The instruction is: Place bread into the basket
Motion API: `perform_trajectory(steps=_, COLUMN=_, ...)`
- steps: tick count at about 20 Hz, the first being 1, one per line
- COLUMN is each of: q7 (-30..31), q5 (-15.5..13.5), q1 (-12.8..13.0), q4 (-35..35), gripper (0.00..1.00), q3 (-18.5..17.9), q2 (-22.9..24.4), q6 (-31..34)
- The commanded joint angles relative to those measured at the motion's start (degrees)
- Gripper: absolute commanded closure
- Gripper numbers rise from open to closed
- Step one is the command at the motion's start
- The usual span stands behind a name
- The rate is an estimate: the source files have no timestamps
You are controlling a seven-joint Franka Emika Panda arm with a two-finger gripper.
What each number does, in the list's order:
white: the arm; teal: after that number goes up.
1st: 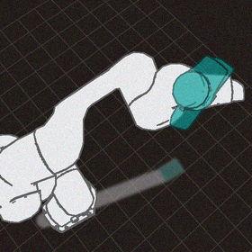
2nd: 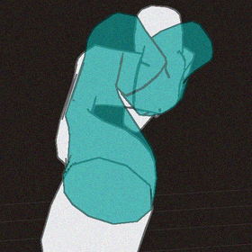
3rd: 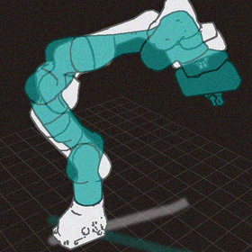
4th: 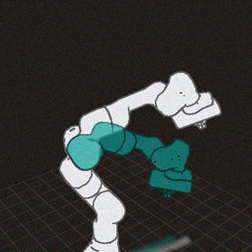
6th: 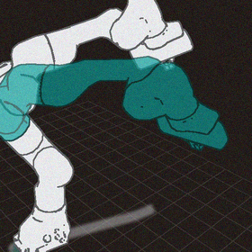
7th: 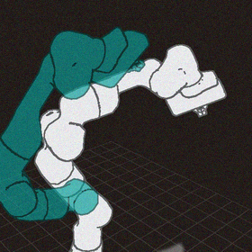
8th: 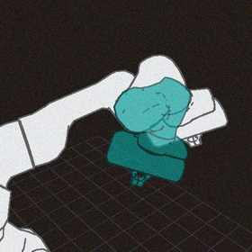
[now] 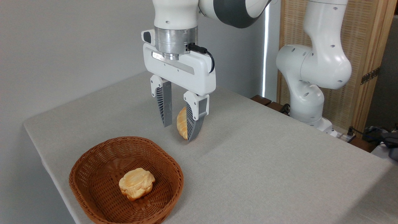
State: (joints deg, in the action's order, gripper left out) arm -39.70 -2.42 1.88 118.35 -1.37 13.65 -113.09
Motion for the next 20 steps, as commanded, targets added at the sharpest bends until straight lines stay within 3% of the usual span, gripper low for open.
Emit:
perform_trajectory(steps=1, q7=-0.12, q5=-1.7, q1=-0.48, q4=-3.71, gripper=0.0, q3=-0.03, q2=-1.33, q6=0.58)
perform_trajectory(steps=15, q7=2.42, q5=-1.18, q1=-0.04, q4=-3.48, gripper=0.0, q3=0.67, q2=-1.26, q6=3.57)
perform_trajectory(steps=19, q7=4.97, q5=-1.62, q1=1.54, q4=-2.17, gripper=0.0, q3=0.58, q2=-1.17, q6=3.58)
perform_trajectory(steps=20, q7=6.81, q5=-1.53, q1=2.94, q4=-0.94, gripper=0.0, q3=0.58, q2=-0.74, q6=3.58)
